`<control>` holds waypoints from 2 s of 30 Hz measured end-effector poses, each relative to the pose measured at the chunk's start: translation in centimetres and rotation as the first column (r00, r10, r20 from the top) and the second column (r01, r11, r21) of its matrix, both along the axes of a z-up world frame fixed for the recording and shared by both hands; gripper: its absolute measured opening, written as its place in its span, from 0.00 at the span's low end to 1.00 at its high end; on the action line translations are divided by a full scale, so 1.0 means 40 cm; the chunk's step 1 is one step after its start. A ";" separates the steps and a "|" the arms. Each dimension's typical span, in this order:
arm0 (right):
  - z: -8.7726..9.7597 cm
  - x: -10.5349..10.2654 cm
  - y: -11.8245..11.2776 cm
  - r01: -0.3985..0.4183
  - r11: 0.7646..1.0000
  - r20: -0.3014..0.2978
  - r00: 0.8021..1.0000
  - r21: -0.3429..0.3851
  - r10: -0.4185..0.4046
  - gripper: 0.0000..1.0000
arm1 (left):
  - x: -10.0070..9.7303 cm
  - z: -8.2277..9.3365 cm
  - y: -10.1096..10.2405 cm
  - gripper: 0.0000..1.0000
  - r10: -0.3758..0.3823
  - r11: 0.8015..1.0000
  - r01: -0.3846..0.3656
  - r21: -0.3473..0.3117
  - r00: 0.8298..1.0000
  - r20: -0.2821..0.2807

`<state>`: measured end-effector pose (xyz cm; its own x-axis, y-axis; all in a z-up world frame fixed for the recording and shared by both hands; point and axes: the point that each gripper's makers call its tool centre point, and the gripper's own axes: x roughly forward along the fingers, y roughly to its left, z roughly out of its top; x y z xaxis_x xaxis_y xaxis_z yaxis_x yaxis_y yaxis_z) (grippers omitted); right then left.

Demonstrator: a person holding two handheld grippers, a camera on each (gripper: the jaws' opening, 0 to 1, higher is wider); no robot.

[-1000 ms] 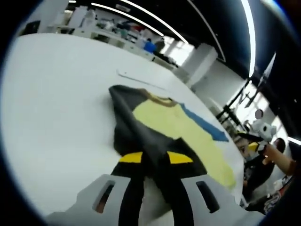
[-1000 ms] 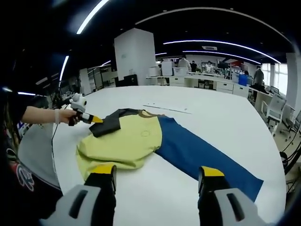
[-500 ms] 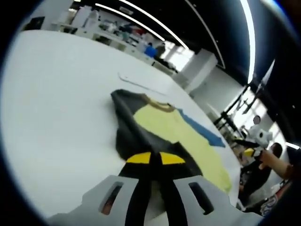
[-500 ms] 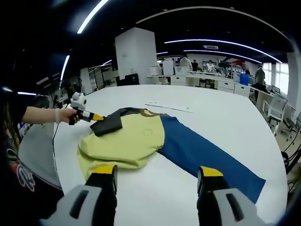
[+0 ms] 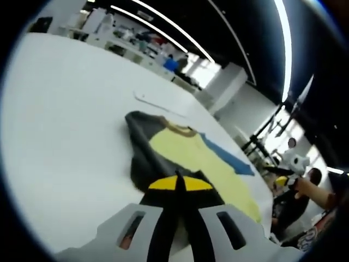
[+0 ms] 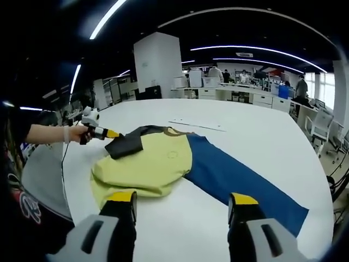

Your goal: Fold the garment on the visible template until the final outline fits inside the template.

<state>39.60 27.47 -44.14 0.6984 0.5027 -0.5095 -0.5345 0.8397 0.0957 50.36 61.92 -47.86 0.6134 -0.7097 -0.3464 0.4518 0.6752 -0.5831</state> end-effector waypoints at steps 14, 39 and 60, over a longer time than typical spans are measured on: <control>0.012 0.013 0.020 -0.017 1.000 0.011 1.000 0.001 0.017 0.67 | 0.013 0.094 0.189 0.00 0.096 0.993 -0.101 0.053 0.991 0.097; 0.019 0.040 0.040 -0.014 0.999 0.018 1.000 -0.031 0.015 0.83 | 0.042 0.101 0.643 0.00 0.457 0.865 -0.474 0.165 0.880 0.128; 0.001 0.026 0.018 0.031 0.996 -0.032 0.999 -0.079 -0.034 0.83 | 0.190 -0.028 0.882 0.00 0.565 0.785 -0.562 0.261 0.822 0.068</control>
